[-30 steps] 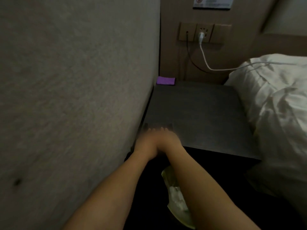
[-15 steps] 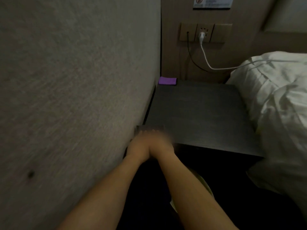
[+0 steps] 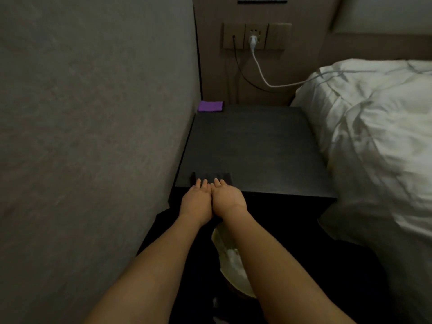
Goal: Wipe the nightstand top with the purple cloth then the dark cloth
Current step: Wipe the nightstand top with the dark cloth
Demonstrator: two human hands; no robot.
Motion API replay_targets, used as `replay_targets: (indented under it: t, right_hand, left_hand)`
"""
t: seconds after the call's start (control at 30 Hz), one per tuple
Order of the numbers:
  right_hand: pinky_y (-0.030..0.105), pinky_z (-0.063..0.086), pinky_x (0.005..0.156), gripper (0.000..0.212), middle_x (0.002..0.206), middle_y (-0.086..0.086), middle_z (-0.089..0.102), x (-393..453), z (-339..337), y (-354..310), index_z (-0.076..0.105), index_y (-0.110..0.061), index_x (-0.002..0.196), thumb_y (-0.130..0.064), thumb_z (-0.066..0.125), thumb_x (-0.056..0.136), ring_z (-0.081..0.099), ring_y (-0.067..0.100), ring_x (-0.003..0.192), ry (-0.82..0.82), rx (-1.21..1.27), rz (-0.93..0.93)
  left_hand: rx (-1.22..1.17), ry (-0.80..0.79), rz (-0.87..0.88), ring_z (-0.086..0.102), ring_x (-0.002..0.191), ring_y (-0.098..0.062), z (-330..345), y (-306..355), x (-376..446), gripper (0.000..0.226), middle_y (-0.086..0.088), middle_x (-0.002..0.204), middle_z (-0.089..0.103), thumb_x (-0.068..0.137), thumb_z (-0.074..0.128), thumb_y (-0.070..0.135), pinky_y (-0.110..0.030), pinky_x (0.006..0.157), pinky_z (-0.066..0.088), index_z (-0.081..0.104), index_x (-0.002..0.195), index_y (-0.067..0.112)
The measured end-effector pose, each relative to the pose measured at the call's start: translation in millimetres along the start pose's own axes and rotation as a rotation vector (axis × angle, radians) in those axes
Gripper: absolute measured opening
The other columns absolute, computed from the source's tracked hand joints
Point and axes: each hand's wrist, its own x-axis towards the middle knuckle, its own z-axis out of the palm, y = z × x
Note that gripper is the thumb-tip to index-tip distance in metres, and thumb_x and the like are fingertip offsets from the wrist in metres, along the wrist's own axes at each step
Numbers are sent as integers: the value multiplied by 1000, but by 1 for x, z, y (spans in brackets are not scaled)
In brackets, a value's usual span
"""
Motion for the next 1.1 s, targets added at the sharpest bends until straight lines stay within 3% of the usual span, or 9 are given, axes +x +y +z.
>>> replay_targets:
  t: [0.23,0.47,0.6,0.9,1.1]
  right_hand:
    - [38,39,108,49,159,5,21,-36,-6,58,30,-14,147,-15,40,98,24,17,146,76,-25,137]
    - [34,36,111,49,158,2,25,-79,-6,145,31,-16,147,-15,37,99,27,14,145,100,-26,325]
    - [33,33,114,51,159,0,23,-95,-11,184,28,-17,148,-15,35,98,26,13,145,70,-20,402]
    - [32,26,116,54,160,1,19,-73,-25,219,25,-16,150,-22,36,97,23,15,146,-29,-13,405]
    - [33,30,114,51,160,2,19,-39,-39,230,27,-17,149,-25,33,99,27,19,145,-68,-50,426]
  left_hand:
    - [15,1,126,7,151,-27,-7,66,11,68,-12,163,7,99,41,24,-35,122,12,6,155,6]
    - [-62,-10,301,5,151,-27,-14,159,31,70,-12,163,8,97,43,22,-35,122,10,7,155,6]
    - [-23,-70,400,-1,151,-29,-21,197,41,83,-15,163,0,92,52,25,-37,123,4,1,154,3]
    - [-13,-142,464,-6,151,-30,-32,208,74,97,-17,162,-8,87,60,28,-37,123,2,-5,154,0]
    - [-80,-153,457,-6,151,-27,-43,202,109,87,-14,163,-7,90,51,23,-36,123,3,-4,154,2]
